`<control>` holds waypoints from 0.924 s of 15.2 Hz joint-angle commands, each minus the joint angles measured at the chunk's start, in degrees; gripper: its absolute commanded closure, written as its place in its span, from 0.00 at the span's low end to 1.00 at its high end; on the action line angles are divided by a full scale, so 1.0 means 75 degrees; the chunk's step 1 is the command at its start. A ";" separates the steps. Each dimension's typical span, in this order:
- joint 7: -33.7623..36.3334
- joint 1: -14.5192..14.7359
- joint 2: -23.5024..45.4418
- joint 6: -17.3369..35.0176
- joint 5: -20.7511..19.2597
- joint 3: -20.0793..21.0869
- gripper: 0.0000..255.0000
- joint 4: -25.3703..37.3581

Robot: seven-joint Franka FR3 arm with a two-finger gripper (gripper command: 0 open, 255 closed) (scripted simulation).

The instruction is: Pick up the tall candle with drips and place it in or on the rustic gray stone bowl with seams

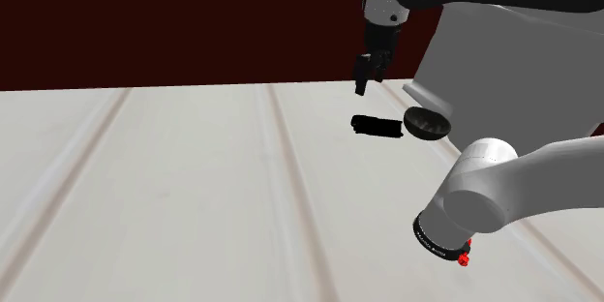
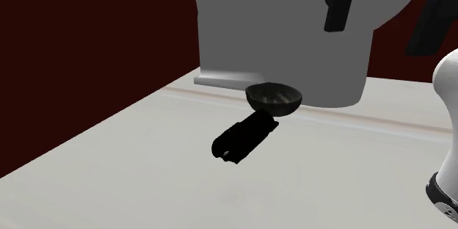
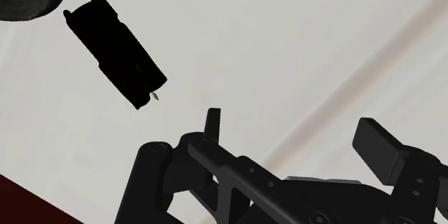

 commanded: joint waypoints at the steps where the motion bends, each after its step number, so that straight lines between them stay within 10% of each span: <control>1: 0.0000 0.0000 0.0000 0.0000 0.0000 0.0000 0.00 0.0000; 14: -0.5533 0.0330 0.1491 0.0145 -0.0155 -0.4277 0.00 0.0373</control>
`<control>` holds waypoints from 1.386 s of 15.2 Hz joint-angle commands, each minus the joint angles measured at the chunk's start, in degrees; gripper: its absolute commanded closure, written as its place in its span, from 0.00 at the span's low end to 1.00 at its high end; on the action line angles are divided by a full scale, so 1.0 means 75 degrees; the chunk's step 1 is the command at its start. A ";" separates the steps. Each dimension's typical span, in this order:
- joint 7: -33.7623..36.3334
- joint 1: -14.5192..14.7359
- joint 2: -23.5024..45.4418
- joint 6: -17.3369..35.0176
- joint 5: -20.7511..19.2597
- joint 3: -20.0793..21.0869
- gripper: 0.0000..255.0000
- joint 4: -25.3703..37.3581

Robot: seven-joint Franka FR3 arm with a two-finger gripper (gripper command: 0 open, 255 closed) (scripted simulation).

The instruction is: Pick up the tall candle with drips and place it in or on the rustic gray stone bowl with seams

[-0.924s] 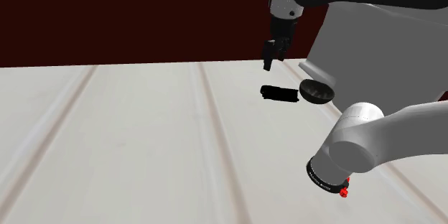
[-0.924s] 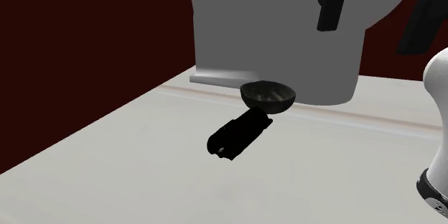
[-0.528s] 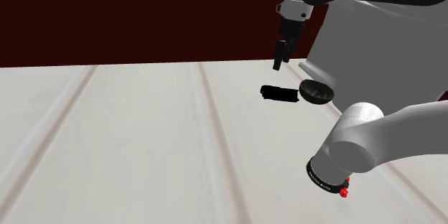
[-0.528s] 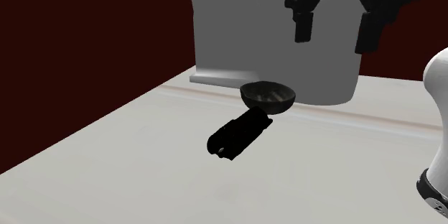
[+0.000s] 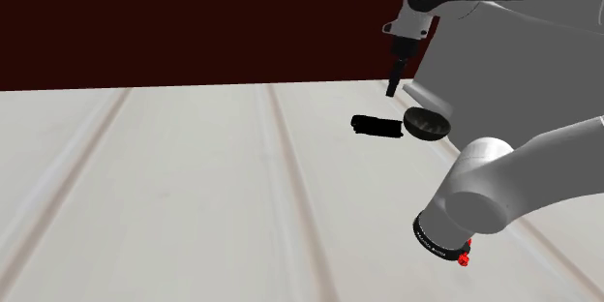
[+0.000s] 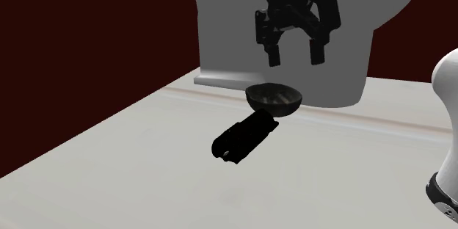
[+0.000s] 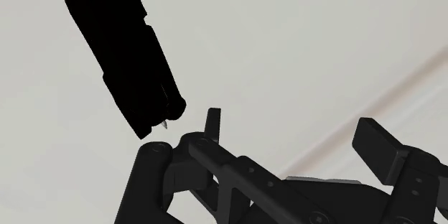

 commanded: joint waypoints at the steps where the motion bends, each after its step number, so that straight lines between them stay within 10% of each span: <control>1: -0.0970 0.0165 0.0549 0.0065 0.0083 -0.0701 0.00 0.0188; 10: -0.6348 0.0964 0.5298 -0.0499 0.2302 -0.3579 0.00 0.2188; 16: -0.9278 -0.0973 0.8760 -0.1659 0.3783 -0.2562 0.00 0.4178; 21: -0.9417 -0.0939 0.8814 -0.1322 0.3822 -0.2444 0.00 0.3789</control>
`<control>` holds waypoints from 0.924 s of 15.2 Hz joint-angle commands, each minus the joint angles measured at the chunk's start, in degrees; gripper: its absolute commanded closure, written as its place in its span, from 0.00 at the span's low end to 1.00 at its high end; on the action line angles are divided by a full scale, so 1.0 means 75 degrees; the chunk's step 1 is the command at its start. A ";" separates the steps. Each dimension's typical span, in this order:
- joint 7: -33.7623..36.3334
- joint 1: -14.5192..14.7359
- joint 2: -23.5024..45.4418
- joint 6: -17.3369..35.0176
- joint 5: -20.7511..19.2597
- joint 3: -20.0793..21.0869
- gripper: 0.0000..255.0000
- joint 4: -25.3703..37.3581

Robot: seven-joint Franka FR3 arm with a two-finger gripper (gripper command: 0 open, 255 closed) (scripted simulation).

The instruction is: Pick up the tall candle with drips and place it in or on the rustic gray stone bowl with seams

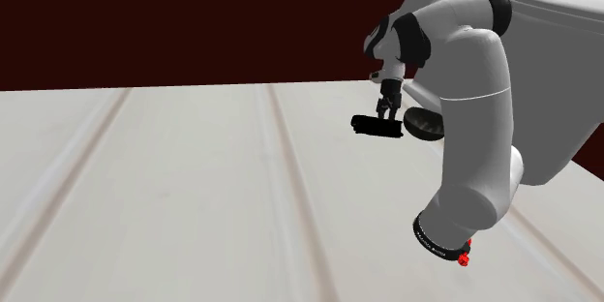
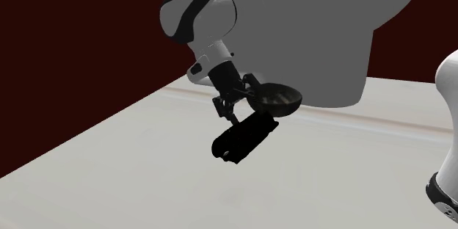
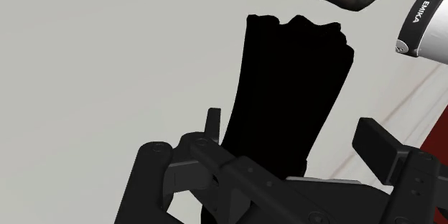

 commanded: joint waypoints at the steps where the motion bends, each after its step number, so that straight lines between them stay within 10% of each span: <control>1: -0.0039 0.0059 -0.0020 0.0194 0.0016 0.0008 0.00 -0.0234; 11: -0.0046 0.0177 -0.0094 0.0453 0.0031 0.0001 0.00 -0.0570; 12: -0.0046 0.0177 -0.0094 0.0453 0.0031 0.0001 1.00 -0.0570; 14: -0.0046 0.0178 -0.0095 0.0453 0.0030 0.0000 1.00 -0.0571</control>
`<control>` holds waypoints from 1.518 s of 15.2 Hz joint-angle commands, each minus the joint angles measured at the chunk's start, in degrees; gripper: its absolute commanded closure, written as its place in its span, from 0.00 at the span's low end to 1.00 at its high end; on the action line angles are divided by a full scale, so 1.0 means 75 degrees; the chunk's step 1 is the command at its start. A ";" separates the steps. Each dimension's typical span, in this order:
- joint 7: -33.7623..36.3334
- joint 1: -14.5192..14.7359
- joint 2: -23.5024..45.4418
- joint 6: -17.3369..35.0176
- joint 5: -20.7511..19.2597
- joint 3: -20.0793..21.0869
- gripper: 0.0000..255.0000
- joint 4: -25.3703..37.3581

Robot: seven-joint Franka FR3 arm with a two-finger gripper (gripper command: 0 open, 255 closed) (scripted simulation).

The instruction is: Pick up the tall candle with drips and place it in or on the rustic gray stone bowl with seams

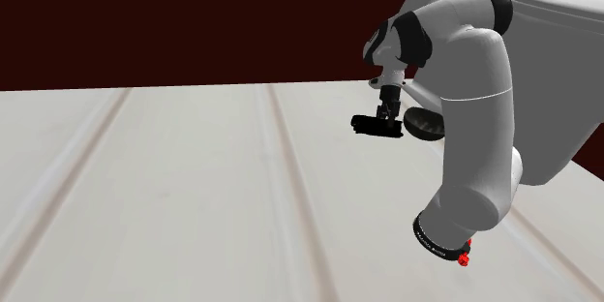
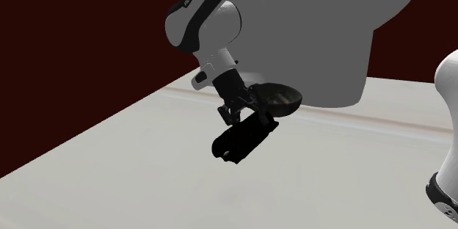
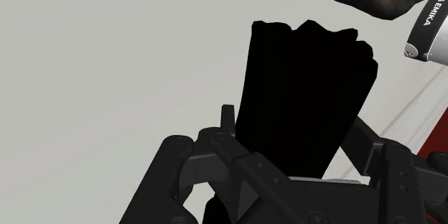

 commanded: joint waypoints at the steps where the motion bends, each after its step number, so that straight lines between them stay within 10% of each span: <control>1: -0.0001 0.0002 0.0001 0.0003 0.0002 0.0002 1.00 -0.0001; 23: 0.0503 0.0324 -0.1017 -0.1166 -0.0627 -0.0446 1.00 0.0510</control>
